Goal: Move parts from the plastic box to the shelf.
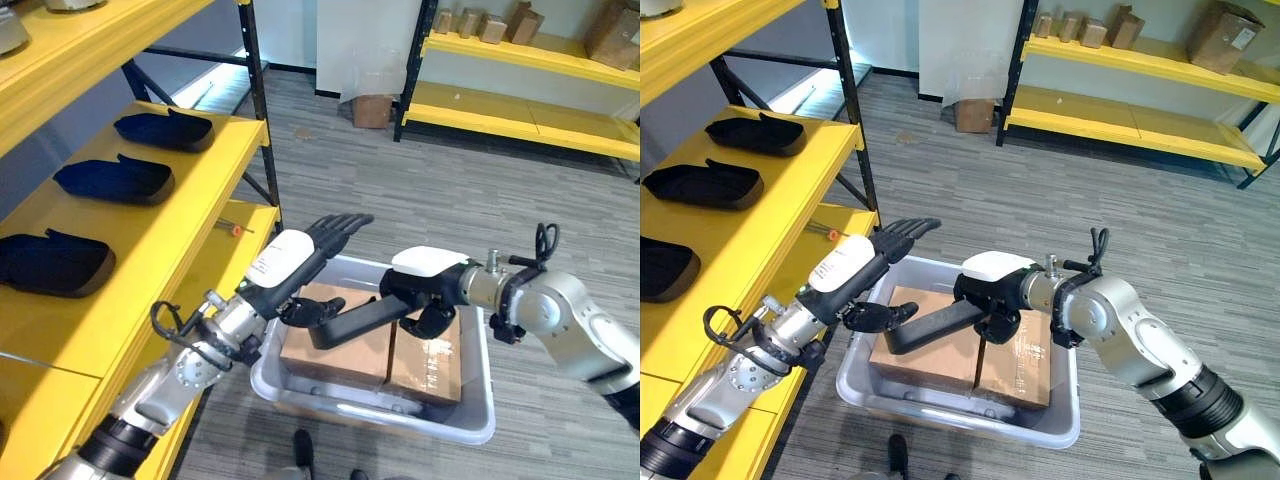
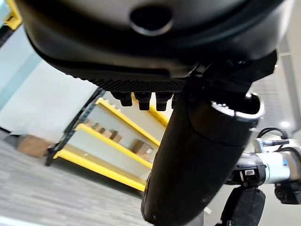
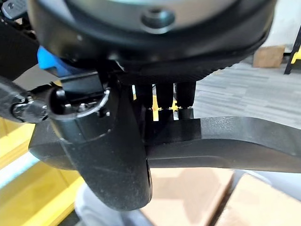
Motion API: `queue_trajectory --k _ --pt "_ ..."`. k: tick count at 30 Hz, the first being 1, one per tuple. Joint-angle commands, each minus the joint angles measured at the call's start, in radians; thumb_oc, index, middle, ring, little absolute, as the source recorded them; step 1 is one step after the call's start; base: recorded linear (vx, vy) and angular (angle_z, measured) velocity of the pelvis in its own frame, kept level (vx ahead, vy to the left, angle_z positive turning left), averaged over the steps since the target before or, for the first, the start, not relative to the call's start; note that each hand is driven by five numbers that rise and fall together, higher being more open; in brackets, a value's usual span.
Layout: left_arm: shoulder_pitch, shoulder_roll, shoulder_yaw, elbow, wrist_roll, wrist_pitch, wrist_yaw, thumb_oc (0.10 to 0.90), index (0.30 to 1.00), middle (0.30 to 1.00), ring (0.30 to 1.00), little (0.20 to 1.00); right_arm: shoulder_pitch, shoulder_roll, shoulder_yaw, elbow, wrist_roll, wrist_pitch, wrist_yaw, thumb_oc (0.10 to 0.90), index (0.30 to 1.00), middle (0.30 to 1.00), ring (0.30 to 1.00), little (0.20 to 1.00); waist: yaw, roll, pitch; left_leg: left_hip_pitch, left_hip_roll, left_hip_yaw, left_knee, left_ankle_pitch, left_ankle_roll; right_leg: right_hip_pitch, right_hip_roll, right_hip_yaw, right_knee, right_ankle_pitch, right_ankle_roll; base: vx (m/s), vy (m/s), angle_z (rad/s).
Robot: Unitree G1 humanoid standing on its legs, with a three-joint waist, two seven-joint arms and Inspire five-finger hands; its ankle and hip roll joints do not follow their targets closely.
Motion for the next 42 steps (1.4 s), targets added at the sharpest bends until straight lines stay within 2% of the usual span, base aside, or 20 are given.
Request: queue_trajectory --k 1,2,8,9,10,16,19,22,23,30,34,38,40,41,42 --pt "0.008 -0.048 0.067 -0.009 -0.028 -0.015 0.114 0.9 1.0 1.0 1.0 1.0 -0.125 0.001 -0.066 -0.017 -0.104 0.024 -0.115 0.4 0.3 0.3 0.3 0.3 0.013 -0.004 -0.117 0.111 0.109 -0.002 -0.008 -0.188 -0.1 -0.092 -0.065 -0.05 -0.008 0.059 0.084 0.02 0.052 0.03" --pt "0.023 -0.04 0.103 -0.003 -0.011 0.008 0.156 0.9 1.0 1.0 1.0 1.0 -0.113 -0.004 -0.074 0.0 -0.139 0.017 -0.121 0.4 0.3 0.3 0.3 0.3 0.02 -0.003 -0.118 0.11 0.107 -0.005 -0.008 -0.188 -0.099 -0.09 -0.068 -0.055 -0.009 0.059 0.084 0.01 0.03 0.02" --pt "0.025 -0.04 0.104 -0.005 -0.009 0.008 0.157 0.9 1.0 1.0 1.0 1.0 -0.113 -0.002 -0.073 0.001 -0.14 0.016 -0.121 0.4 0.3 0.3 0.3 0.3 0.019 -0.004 -0.119 0.109 0.107 -0.006 -0.008 -0.187 -0.099 -0.089 -0.068 -0.056 -0.01 0.059 0.084 0.01 0.023 0.02" --pt "0.05 0.057 0.24 0.06 0.115 0.031 0.3 0.9 1.0 1.0 1.0 1.0 -0.099 -0.034 -0.075 0.041 -0.19 -0.005 -0.129 0.4 0.3 0.3 0.3 0.3 0.048 -0.005 -0.115 0.103 0.098 -0.021 -0.008 -0.177 -0.096 -0.089 -0.074 -0.074 0.0 0.059 0.083 0.15 0.191 -0.06" --pt "0.078 0.081 0.315 0.076 0.112 0.009 0.327 0.9 1.0 1.0 1.0 1.0 -0.105 -0.028 -0.053 0.071 -0.204 0.013 -0.145 0.4 0.3 0.3 0.3 0.3 0.065 -0.008 -0.113 0.099 0.087 -0.044 -0.008 -0.182 -0.092 -0.084 -0.08 -0.087 0.004 0.051 0.084 0.18 0.226 0.02" --pt "0.114 0.083 0.381 0.077 0.123 -0.014 0.313 0.9 1.0 1.0 1.0 1.0 -0.105 -0.005 -0.049 0.146 -0.187 0.048 -0.188 0.4 0.3 0.3 0.3 0.3 0.092 -0.014 -0.111 0.097 0.073 -0.062 -0.008 -0.186 -0.082 -0.081 -0.094 -0.109 0.023 0.044 0.089 0.08 0.072 0.25" --pt "0.129 0.086 0.392 0.072 0.12 -0.017 0.295 0.9 1.0 1.0 1.0 1.0 -0.106 0.0 -0.052 0.173 -0.125 0.045 -0.223 0.4 0.3 0.3 0.3 0.3 0.102 -0.017 -0.109 0.096 0.07 -0.063 -0.008 -0.186 -0.078 -0.083 -0.101 -0.124 0.037 0.038 0.092 0.04 0.029 0.3" --pt "0.13 0.086 0.392 0.071 0.12 -0.017 0.295 0.9 1.0 1.0 1.0 1.0 -0.106 0.0 -0.051 0.173 -0.125 0.044 -0.224 0.4 0.3 0.3 0.3 0.3 0.101 -0.017 -0.109 0.095 0.07 -0.063 -0.008 -0.186 -0.078 -0.083 -0.101 -0.124 0.038 0.038 0.092 0.03 0.016 0.11" --pt "0.137 0.082 0.401 0.083 0.111 0.006 0.311 0.9 1.0 1.0 1.0 1.0 -0.102 0.005 -0.077 0.138 -0.065 -0.026 -0.272 0.4 0.3 0.3 0.3 0.3 0.102 -0.017 -0.102 0.098 0.069 -0.06 -0.008 -0.188 -0.07 -0.087 -0.106 -0.132 0.061 0.03 0.093 0.07 0.034 -0.07" --pt "0.139 0.062 0.388 0.084 0.104 -0.015 0.284 0.9 1.0 1.0 1.0 1.0 -0.068 0.004 -0.126 0.028 -0.033 -0.006 -0.299 0.4 0.3 0.3 0.3 0.3 0.093 -0.017 -0.103 0.108 0.069 -0.05 -0.008 -0.195 -0.067 -0.088 -0.107 -0.12 0.065 0.029 0.097 0.03 0.004 -0.09" --pt "0.135 0.055 0.365 0.076 0.077 -0.034 0.259 0.9 1.0 1.0 1.0 1.0 -0.062 0.012 -0.143 0.029 0.057 -0.007 -0.368 0.4 0.3 0.3 0.3 0.3 0.091 -0.014 -0.106 0.111 0.069 -0.046 -0.008 -0.197 -0.066 -0.087 -0.106 -0.116 0.063 0.031 0.098 0.0 -0.002 -0.03" --pt "0.135 0.055 0.365 0.076 0.077 -0.034 0.259 0.9 1.0 1.0 1.0 1.0 -0.062 0.012 -0.143 0.029 0.057 -0.007 -0.368 0.4 0.3 0.3 0.3 0.3 0.092 -0.014 -0.106 0.111 0.069 -0.045 -0.008 -0.197 -0.066 -0.087 -0.106 -0.116 0.063 0.031 0.098 0.0 -0.001 -0.02" --pt "0.131 0.048 0.352 0.074 0.076 -0.037 0.25 0.9 1.0 1.0 1.0 1.0 -0.061 0.024 -0.153 0.029 0.099 -0.009 -0.393 0.4 0.3 0.3 0.3 0.3 0.09 -0.012 -0.105 0.112 0.069 -0.044 -0.008 -0.197 -0.066 -0.088 -0.105 -0.114 0.063 0.031 0.097 0.0 0.0 0.0" --pt "0.117 0.031 0.323 0.067 0.066 -0.028 0.234 0.9 1.0 1.0 1.0 1.0 -0.054 0.068 -0.173 0.014 0.136 -0.02 -0.438 0.4 0.3 0.3 0.3 0.3 0.08 -0.005 -0.106 0.114 0.07 -0.043 -0.008 -0.2 -0.067 -0.088 -0.103 -0.107 0.061 0.031 0.096 -0.04 -0.002 0.0" --pt "0.111 0.02 0.312 0.068 0.057 -0.03 0.229 0.9 1.0 1.0 1.0 1.0 -0.048 0.083 -0.181 0.001 0.116 -0.012 -0.443 0.4 0.3 0.3 0.3 0.3 0.075 -0.003 -0.107 0.115 0.071 -0.039 -0.008 -0.201 -0.068 -0.089 -0.103 -0.105 0.059 0.032 0.096 -0.07 -0.005 0.01"
